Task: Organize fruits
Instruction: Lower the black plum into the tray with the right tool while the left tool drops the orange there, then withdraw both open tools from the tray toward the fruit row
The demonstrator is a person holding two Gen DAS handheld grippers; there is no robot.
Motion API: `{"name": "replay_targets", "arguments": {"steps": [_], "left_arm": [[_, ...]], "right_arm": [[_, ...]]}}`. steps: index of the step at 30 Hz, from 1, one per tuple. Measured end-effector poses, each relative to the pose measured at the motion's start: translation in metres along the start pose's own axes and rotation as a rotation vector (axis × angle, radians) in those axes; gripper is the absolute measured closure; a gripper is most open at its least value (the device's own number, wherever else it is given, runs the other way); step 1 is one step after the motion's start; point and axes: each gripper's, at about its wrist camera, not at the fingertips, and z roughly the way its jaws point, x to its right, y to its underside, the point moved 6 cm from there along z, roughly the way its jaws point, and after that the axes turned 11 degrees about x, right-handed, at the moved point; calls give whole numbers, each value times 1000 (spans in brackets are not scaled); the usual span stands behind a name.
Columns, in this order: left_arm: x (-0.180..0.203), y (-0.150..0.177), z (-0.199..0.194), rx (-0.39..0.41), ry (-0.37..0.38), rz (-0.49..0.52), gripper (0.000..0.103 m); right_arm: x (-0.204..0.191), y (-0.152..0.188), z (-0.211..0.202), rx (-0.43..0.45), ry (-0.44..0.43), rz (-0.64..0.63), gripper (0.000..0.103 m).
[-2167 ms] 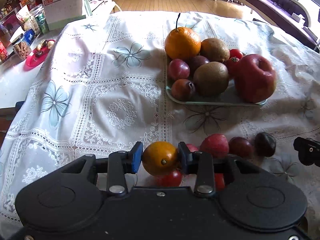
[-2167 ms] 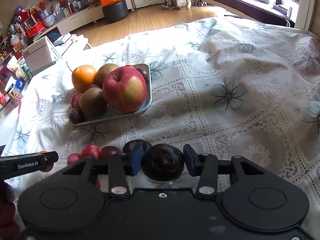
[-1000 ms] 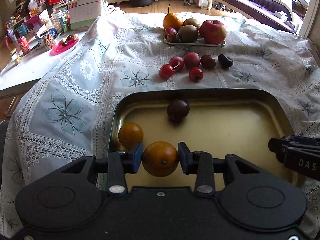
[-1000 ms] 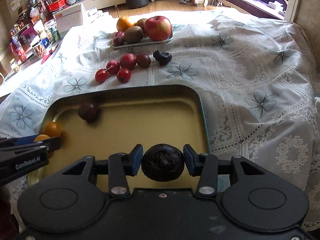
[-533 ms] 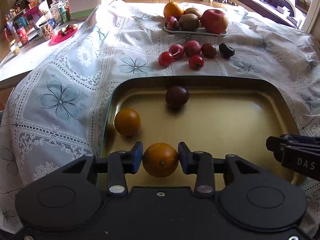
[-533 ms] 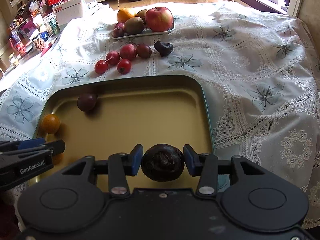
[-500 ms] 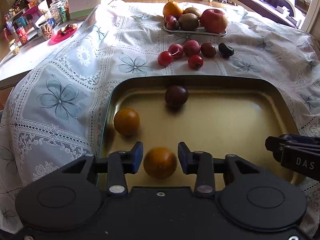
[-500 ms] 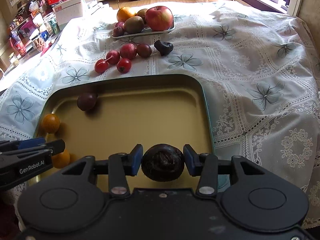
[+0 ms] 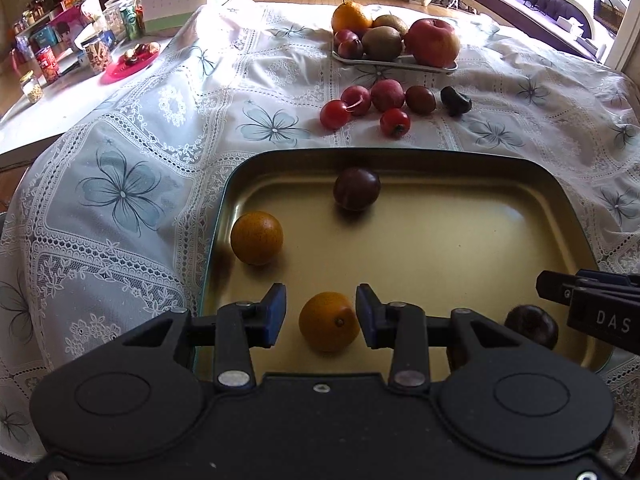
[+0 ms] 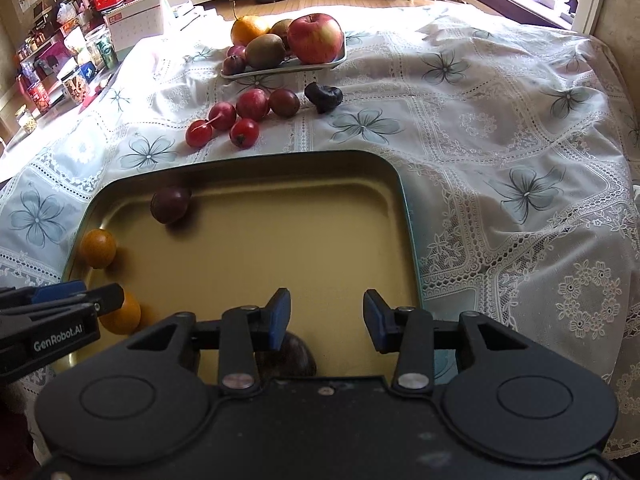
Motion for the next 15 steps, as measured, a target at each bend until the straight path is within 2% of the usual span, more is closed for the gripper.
{"name": "replay_targets", "arguments": {"steps": [15], "left_arm": [[-1, 0, 0, -4, 0, -7, 56]], "right_arm": [[-2, 2, 1, -7, -6, 1, 59]]}}
